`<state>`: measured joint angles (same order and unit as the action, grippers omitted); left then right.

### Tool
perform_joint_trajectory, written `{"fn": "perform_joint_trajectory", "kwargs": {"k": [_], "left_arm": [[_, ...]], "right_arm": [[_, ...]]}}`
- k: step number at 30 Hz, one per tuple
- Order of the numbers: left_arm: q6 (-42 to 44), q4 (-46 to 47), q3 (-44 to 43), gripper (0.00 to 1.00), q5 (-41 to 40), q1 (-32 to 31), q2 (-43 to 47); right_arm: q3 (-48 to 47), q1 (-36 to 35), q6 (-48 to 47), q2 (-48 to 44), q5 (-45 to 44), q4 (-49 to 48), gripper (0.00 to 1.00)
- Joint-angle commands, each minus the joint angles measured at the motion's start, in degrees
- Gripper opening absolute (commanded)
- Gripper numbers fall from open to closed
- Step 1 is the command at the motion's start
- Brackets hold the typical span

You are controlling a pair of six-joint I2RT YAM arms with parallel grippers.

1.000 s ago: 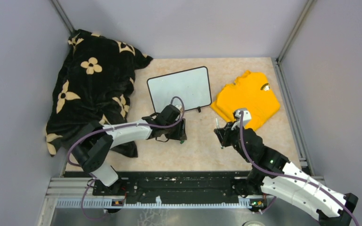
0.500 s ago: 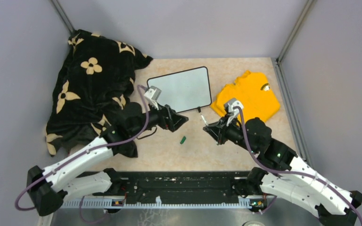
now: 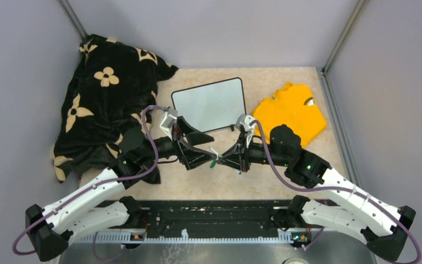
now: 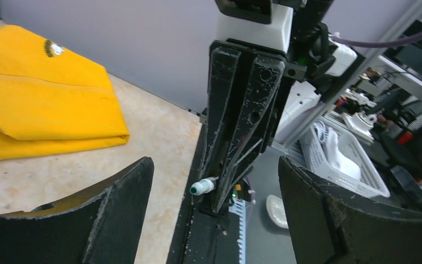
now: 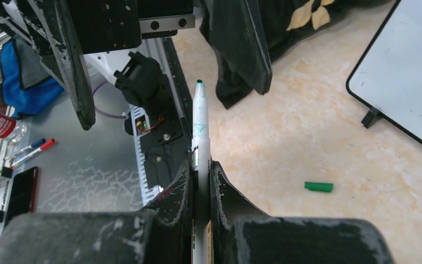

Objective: Write a sentence on the whiteboard
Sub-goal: Place the pen cap at the center of the board, then adjust the whiteboard marker.

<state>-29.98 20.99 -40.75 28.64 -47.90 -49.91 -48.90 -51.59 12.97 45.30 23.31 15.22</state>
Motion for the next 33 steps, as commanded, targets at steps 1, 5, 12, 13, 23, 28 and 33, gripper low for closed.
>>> {"fn": "perform_joint_trajectory", "kwargs": {"k": [1,5,12,13,23,28,33], "left_arm": [[-4.87,6.79,0.88,0.86,8.48,-0.10,-1.27],[-6.82,9.25,1.46,0.77,11.29,-0.04,-2.67],[-8.74,12.29,2.57,0.56,13.19,-0.07,-3.67],[-8.94,12.46,2.65,0.53,13.19,-0.03,-3.67],[-9.84,13.26,3.10,0.26,11.27,0.41,-3.95],[-10.15,13.68,3.55,0.01,9.02,0.63,-3.88],[-11.95,15.42,4.83,0.00,3.67,0.78,-2.42]], "right_arm": [[-4.08,-0.43,-0.81,0.14,5.10,-4.79,0.00],[-4.13,-0.44,-0.76,-0.03,5.41,-4.65,0.00],[-4.09,-0.44,-0.94,-0.23,5.72,-4.24,0.00],[-4.07,-0.44,-0.89,-0.23,5.84,-4.24,0.00],[-3.68,-0.54,-0.93,-0.24,6.53,-4.15,0.00],[-3.63,-0.53,-0.78,-0.28,7.39,-3.99,0.00],[-3.98,-0.53,1.21,-0.67,7.91,-5.31,0.10]]}}
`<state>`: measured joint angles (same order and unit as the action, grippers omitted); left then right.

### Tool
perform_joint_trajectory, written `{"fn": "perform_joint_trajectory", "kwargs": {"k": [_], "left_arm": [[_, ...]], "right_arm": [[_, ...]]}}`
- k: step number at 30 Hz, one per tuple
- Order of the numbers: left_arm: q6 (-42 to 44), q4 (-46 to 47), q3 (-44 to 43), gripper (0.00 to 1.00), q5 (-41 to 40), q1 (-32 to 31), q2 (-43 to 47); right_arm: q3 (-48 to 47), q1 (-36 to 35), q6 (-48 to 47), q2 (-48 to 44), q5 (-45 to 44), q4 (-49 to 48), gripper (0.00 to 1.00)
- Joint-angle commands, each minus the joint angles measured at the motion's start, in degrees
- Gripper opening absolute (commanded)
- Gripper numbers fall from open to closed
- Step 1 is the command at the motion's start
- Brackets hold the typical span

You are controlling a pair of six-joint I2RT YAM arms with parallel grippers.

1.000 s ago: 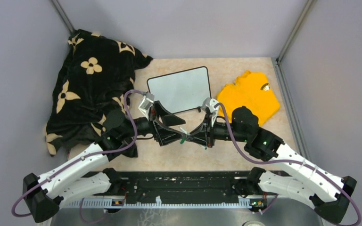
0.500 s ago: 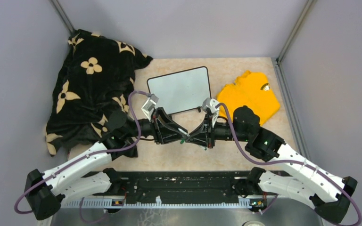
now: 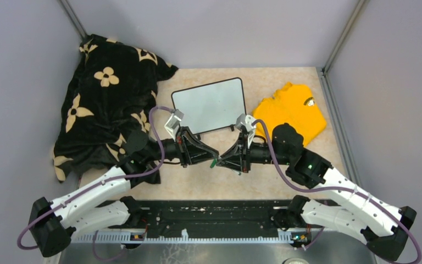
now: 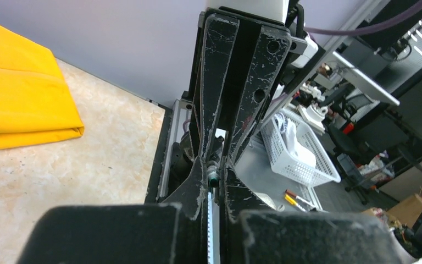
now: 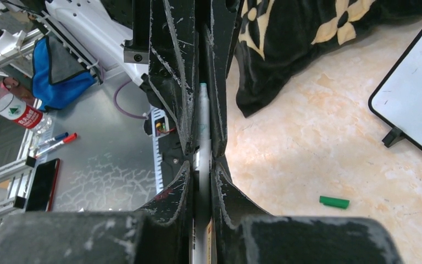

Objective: Write a sentence on the whiteboard
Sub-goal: Adjust the whiteboard marker.

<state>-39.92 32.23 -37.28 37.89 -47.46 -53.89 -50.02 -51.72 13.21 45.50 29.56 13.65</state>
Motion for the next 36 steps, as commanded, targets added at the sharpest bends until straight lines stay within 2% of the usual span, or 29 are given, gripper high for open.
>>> {"fn": "perform_joint_trajectory", "kwargs": {"k": [1,2,4,7,9,13,19,26,36], "left_arm": [[-2.49,4.65,1.93,0.00,-7.58,0.27,2.80],[-2.81,4.91,2.33,0.00,-9.93,0.30,3.91],[-3.39,6.03,3.48,0.00,-14.77,0.29,6.35],[-4.73,8.77,5.22,0.00,-22.43,0.27,9.90],[-6.23,11.68,6.60,0.00,-27.05,0.31,11.72],[-8.61,16.20,7.68,0.00,-32.41,0.32,13.26],[-12.17,19.98,7.67,0.00,-34.40,0.31,13.02],[-16.45,25.41,9.15,0.00,-36.03,0.29,12.11],[-17.46,25.20,10.88,0.00,-35.60,0.32,13.22]], "right_arm": [[-2.73,-0.42,1.62,-1.22,1.34,-4.45,0.22],[-2.75,-0.34,2.45,-1.81,0.58,-5.29,0.34],[-2.15,-0.39,4.58,-3.35,-1.89,-7.73,0.52],[-0.25,-0.40,9.11,-5.90,-7.14,-12.69,0.70],[0.94,-0.43,12.12,-7.04,-10.75,-16.45,0.74],[3.39,-0.40,16.69,-7.09,-13.94,-23.96,0.75],[3.27,-0.37,20.87,-2.31,-11.82,-33.85,0.74],[-0.56,-0.42,24.36,5.28,-11.42,-41.34,0.67],[-3.82,-0.39,28.54,10.49,-9.79,-47.69,0.51]]}}
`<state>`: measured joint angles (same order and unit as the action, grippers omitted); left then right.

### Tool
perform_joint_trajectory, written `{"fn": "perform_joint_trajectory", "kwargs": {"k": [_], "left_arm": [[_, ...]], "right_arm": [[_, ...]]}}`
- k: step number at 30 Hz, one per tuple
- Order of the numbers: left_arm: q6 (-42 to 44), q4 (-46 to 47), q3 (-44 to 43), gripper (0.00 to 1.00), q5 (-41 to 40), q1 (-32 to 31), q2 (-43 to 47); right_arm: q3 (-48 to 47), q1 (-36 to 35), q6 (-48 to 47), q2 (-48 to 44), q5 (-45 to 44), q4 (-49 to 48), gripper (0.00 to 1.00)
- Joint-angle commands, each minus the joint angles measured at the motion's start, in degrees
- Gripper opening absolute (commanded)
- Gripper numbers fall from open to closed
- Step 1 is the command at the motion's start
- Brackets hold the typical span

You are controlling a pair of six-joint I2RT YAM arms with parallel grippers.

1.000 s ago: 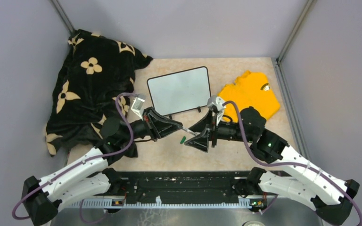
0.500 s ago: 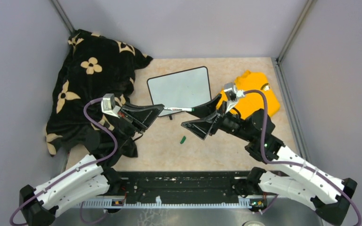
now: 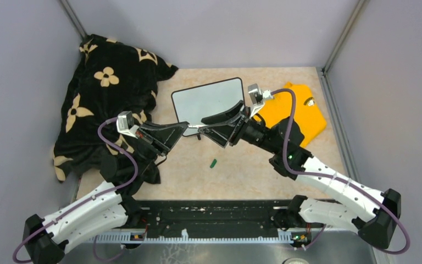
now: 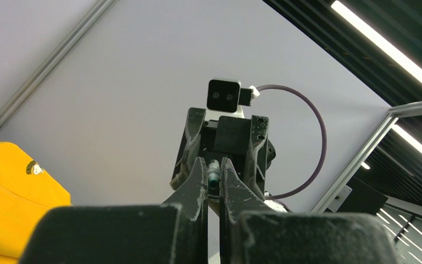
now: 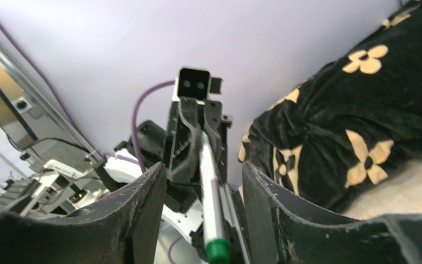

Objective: Write a sentence on the whiteboard
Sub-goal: Adjust the whiteboard marker.

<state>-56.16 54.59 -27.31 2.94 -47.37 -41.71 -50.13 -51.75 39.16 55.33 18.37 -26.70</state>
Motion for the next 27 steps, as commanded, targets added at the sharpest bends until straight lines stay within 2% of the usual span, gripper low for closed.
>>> {"fn": "perform_joint_trajectory", "kwargs": {"k": [1,6,14,27], "left_arm": [[-1.28,2.97,1.02,0.00,-0.64,0.25,1.10],[-1.98,3.90,1.38,0.00,-1.06,0.23,0.89],[-2.50,5.75,0.15,0.00,-1.97,0.20,0.14],[-2.70,5.10,-1.35,0.00,-0.71,0.19,-1.37]], "right_arm": [[-3.73,-0.37,3.12,0.92,1.40,-7.95,0.50],[-4.16,-0.38,5.36,2.46,2.65,-10.62,0.39],[-3.74,-0.37,6.96,3.29,3.48,-11.54,0.45],[-3.99,-0.35,6.90,3.88,1.46,-10.69,0.34]]}}
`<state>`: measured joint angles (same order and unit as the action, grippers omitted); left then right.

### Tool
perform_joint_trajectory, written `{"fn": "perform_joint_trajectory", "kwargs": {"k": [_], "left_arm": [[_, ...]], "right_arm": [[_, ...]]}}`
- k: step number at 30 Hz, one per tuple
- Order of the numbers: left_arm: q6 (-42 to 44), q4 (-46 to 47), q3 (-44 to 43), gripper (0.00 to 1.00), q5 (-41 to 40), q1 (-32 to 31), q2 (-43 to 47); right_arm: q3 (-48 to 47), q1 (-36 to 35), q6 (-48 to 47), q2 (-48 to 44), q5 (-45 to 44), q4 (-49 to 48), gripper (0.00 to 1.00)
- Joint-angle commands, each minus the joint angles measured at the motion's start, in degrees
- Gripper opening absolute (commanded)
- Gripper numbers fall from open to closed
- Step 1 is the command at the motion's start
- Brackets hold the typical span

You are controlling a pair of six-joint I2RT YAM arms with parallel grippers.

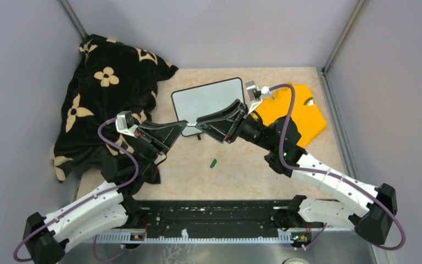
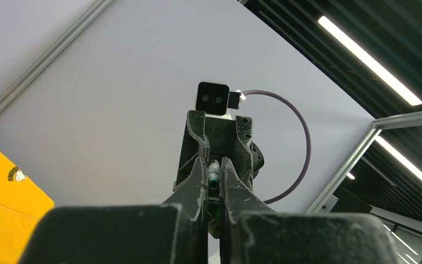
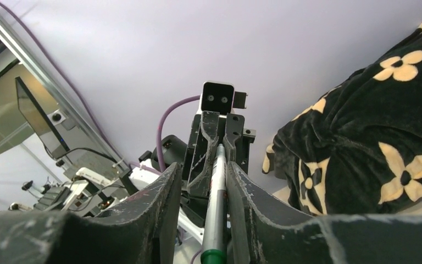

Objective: Write a sentence on the whiteboard
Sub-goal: Adjust the whiteboard marker.

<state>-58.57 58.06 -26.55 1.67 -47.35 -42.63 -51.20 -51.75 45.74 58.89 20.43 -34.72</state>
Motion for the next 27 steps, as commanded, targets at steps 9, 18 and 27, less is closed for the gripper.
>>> {"fn": "perform_joint_trajectory", "kwargs": {"k": [9,18,27], "left_arm": [[0.99,-0.55,-3.56,0.00,0.84,0.23,-0.58],[0.91,-0.99,-3.78,0.00,1.29,0.24,-1.22],[0.55,-1.39,-3.41,0.00,1.20,0.23,-1.53]], "right_arm": [[-3.33,-0.37,-0.93,0.25,-1.90,0.33,0.22],[-3.41,-0.37,-1.18,0.17,-2.49,0.63,0.20],[-2.88,-0.37,-0.65,0.05,-2.79,-1.04,0.17]]}}
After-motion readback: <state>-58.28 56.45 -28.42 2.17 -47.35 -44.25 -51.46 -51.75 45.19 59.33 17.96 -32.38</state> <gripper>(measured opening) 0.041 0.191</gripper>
